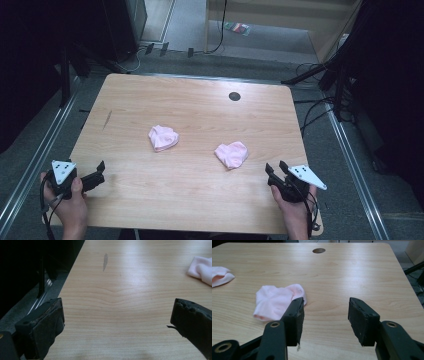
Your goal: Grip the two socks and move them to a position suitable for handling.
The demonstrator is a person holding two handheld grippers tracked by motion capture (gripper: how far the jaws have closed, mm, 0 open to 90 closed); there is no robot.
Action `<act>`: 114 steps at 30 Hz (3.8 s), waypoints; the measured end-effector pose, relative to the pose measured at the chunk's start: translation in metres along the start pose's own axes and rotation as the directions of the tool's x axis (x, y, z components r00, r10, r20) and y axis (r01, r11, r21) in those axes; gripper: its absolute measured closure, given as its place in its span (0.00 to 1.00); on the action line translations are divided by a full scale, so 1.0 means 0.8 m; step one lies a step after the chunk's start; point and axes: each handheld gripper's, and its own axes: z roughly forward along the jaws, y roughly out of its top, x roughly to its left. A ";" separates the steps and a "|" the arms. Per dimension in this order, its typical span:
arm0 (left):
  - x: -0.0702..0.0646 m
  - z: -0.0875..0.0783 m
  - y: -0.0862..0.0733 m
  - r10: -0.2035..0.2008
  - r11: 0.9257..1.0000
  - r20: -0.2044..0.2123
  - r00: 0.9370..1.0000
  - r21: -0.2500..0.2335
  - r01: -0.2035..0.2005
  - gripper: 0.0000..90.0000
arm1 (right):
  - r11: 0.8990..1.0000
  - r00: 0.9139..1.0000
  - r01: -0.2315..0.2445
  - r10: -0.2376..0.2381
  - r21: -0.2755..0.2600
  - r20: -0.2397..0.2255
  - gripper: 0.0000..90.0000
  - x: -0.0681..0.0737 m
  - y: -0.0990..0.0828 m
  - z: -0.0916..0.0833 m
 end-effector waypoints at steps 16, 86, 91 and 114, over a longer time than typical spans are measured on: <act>0.000 0.001 0.000 0.000 1.000 0.003 1.000 -0.007 0.000 0.00 | 1.000 0.997 -0.001 0.003 0.031 -0.074 0.46 0.041 0.032 0.040; 0.000 0.001 0.001 0.003 1.000 -0.009 1.000 -0.006 -0.004 0.00 | 0.993 0.983 -0.004 0.025 0.119 -0.180 0.96 0.085 0.014 0.100; -0.001 0.001 0.001 0.015 1.000 -0.011 1.000 -0.004 -0.015 0.00 | 0.992 0.979 0.000 0.025 0.123 -0.201 0.96 0.095 0.015 0.080; -0.040 -0.011 0.018 0.048 0.998 0.065 0.997 -0.046 -0.045 0.00 | 0.988 0.944 0.052 -0.002 0.143 -0.331 0.96 0.190 -0.011 0.075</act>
